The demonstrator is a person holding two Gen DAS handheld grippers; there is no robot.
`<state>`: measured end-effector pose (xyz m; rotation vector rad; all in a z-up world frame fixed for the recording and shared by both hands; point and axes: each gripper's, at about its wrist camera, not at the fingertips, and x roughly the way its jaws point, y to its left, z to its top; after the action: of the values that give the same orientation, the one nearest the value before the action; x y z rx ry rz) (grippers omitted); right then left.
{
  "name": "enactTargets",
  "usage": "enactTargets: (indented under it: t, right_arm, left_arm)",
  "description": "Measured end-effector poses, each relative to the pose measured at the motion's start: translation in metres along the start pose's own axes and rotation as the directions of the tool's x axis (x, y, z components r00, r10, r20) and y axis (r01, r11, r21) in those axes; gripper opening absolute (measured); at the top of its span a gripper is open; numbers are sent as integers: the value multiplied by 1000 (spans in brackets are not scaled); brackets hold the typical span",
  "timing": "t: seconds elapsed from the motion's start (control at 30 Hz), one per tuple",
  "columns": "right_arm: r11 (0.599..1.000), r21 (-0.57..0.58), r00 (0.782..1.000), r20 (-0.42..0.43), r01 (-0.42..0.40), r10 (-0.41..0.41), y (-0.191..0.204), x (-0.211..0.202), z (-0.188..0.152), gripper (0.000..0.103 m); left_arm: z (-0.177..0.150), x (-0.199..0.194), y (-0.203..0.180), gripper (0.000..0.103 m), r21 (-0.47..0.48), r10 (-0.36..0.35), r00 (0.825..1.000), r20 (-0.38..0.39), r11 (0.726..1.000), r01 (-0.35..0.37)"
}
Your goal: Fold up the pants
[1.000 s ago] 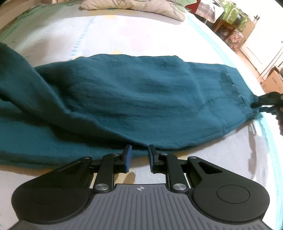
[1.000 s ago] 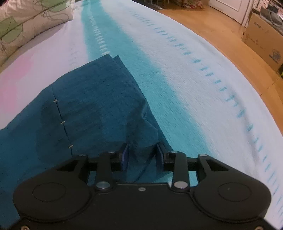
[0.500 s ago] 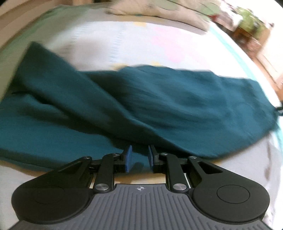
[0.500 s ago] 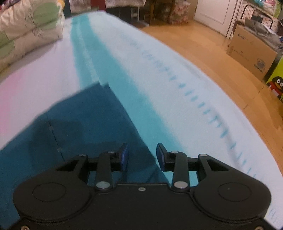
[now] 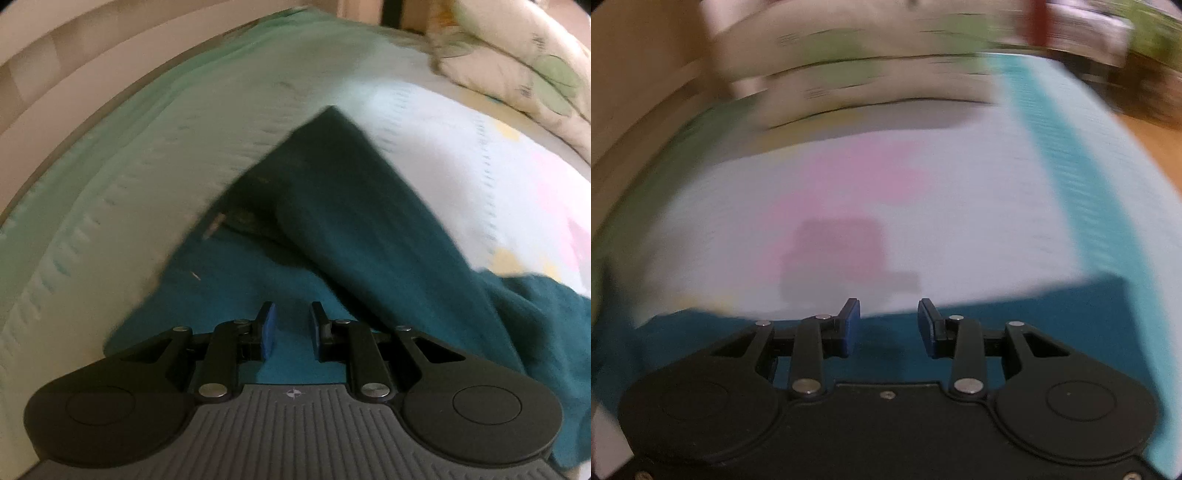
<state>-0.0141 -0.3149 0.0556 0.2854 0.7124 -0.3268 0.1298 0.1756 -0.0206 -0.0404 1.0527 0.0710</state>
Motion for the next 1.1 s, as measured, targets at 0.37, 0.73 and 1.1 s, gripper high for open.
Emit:
enactTargets:
  t: [0.37, 0.73, 1.1]
  right_arm:
    - [805, -406, 902, -177, -432, 395, 200, 65, 28, 47]
    - [719, -399, 820, -203, -569, 536, 305, 138, -18, 62]
    - [594, -466, 743, -263, -656, 615, 332, 125, -50, 12]
  left_arm:
    - [33, 54, 31, 19, -107, 3, 998, -56, 994, -9]
    - [43, 58, 56, 19, -165, -84, 996, -37, 983, 77]
    - [49, 23, 84, 19, -188, 87, 996, -13, 978, -88]
